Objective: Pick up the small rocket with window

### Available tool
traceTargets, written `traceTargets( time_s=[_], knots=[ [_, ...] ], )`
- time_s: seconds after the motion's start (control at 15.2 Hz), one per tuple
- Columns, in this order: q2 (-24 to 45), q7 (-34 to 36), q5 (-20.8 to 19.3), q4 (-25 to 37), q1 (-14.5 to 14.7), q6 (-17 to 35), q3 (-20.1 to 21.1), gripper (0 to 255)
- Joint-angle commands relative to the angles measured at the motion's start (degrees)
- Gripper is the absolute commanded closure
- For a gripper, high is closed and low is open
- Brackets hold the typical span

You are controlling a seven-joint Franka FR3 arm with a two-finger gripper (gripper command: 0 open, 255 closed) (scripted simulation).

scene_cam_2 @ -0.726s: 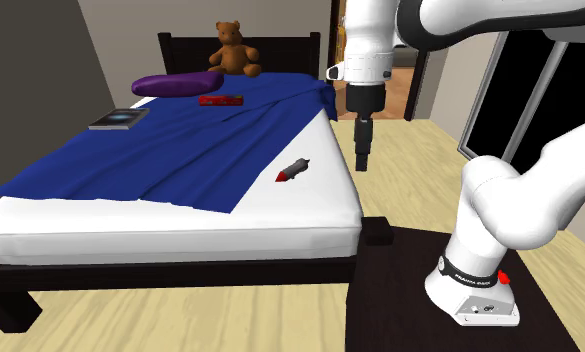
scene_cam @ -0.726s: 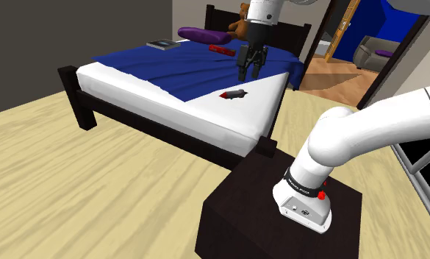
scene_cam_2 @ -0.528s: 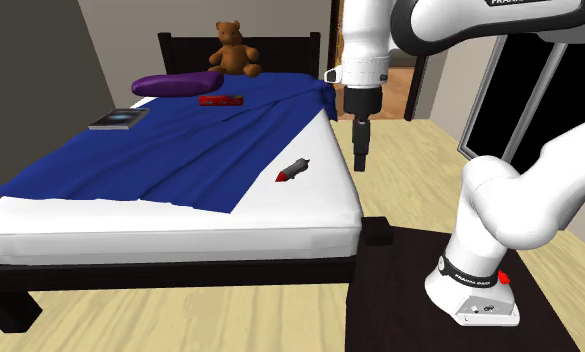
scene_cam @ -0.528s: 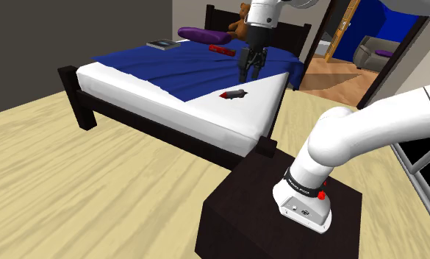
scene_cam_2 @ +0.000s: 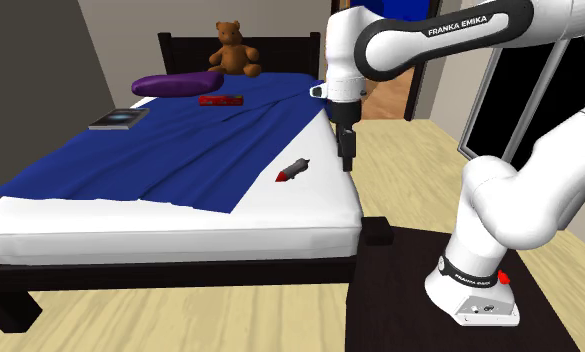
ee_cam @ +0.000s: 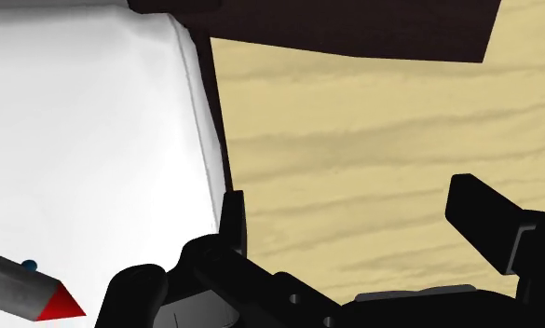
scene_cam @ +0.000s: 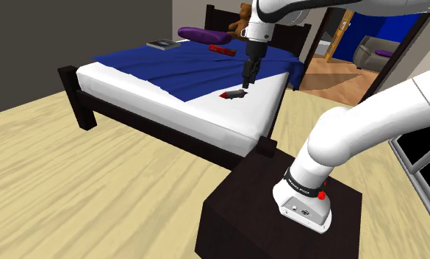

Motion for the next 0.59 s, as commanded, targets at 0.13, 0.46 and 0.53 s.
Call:
traceTargets(
  time_s=[0.13,0.46,0.53],
  knots=[
    [6.1,-9.1,-2.7,1.6,0.1,4.6,-4.4,0],
    [15.8,-20.3,-3.8,5.6,0.7,10.4,-9.4,0],
    [18.0,-22.5,-3.7,6.6,0.8,11.5,-10.3,0]
  ],
)
